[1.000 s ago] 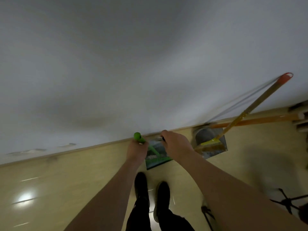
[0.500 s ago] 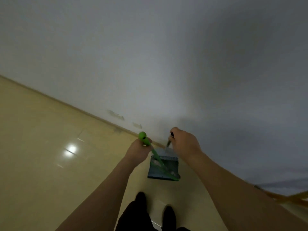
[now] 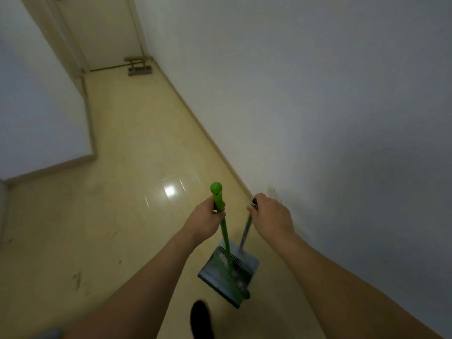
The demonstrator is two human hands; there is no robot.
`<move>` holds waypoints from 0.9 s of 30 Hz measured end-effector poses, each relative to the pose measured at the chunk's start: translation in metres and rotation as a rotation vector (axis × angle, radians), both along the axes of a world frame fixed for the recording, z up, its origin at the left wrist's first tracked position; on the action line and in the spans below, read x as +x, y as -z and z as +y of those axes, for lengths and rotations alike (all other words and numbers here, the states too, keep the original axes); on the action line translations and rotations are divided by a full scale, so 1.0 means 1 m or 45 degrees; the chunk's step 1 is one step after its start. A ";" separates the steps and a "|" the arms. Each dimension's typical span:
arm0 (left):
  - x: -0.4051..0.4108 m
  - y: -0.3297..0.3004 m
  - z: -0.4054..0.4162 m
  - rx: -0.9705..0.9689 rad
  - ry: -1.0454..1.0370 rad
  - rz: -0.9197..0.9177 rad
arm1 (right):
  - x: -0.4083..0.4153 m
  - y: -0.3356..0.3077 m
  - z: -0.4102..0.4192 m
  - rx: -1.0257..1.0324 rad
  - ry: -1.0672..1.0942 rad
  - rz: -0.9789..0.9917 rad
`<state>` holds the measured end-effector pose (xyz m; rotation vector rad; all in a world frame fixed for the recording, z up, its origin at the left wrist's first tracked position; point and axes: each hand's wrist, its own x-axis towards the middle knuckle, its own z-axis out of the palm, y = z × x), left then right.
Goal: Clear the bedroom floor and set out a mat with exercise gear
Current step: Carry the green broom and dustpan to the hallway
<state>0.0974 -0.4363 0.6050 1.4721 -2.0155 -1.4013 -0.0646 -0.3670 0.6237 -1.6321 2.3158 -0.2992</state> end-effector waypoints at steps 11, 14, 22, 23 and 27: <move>0.133 -0.024 -0.198 -0.165 -0.176 -0.125 | 0.108 -0.029 -0.220 -0.181 -0.096 -0.043; 0.158 -0.021 -0.262 -0.211 -0.228 -0.165 | 0.131 -0.025 -0.285 -0.203 -0.120 -0.080; 0.197 -0.004 -0.459 -0.188 -0.285 -0.207 | 0.172 -0.009 -0.494 -0.145 -0.214 -0.154; 0.201 -0.006 -0.481 -0.168 -0.301 -0.208 | 0.175 -0.013 -0.518 -0.130 -0.221 -0.175; 0.216 -0.021 -0.566 -0.132 -0.336 -0.172 | 0.186 -0.026 -0.613 -0.126 -0.224 -0.163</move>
